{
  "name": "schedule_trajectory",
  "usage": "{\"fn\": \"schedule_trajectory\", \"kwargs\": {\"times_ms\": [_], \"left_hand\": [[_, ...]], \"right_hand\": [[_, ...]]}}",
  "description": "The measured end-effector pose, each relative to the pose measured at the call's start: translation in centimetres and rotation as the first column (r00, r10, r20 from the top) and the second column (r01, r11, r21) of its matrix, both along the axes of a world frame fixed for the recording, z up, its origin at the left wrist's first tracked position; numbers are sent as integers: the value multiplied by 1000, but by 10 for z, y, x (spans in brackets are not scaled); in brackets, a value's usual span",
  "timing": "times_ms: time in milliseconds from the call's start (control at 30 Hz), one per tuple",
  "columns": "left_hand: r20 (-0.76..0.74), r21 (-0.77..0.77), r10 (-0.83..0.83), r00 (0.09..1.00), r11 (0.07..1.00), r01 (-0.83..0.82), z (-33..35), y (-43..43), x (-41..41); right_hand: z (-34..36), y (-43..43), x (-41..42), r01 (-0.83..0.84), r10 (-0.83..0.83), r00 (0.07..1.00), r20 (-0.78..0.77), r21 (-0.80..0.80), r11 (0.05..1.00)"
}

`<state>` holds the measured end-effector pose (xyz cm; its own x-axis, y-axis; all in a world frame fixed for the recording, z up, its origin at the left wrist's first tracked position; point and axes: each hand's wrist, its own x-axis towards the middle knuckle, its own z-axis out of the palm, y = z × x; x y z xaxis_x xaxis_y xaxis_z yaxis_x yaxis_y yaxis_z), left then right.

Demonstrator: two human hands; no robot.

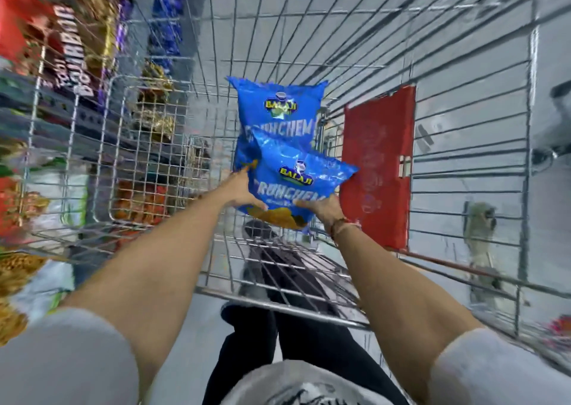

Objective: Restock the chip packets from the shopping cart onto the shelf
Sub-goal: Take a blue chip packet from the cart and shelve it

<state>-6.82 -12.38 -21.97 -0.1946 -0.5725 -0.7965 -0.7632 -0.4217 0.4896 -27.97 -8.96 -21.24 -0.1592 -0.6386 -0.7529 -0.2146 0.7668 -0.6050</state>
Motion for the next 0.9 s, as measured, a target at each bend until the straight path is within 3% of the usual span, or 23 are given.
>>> {"fn": "schedule_trajectory", "kwargs": {"times_ms": [67,167,400,633,733,900], "left_hand": [[25,-19,-4,1000,1000,5,-5,-1,-2],[-13,-42,129,992,991,-129,-4,0,0],[-224,86,286,932,958,-274,48,-9,35],[-456,-75,460,762,834,-547,173,-16,71],[-573,-128,463,677,765,-631,228,-7,88],[-668,-288,375,643,666,-688,327,31,123]], "right_hand": [[2,0,1,7,-7,1000,12,-29,1000],[11,-2,2,40,-34,995,94,-57,998],[54,-22,18,69,-43,973,225,-110,992],[155,-57,62,247,-141,924,354,-274,929],[210,-71,88,272,-86,900,427,-396,877],[313,-67,140,236,43,900,434,-567,789]]}}
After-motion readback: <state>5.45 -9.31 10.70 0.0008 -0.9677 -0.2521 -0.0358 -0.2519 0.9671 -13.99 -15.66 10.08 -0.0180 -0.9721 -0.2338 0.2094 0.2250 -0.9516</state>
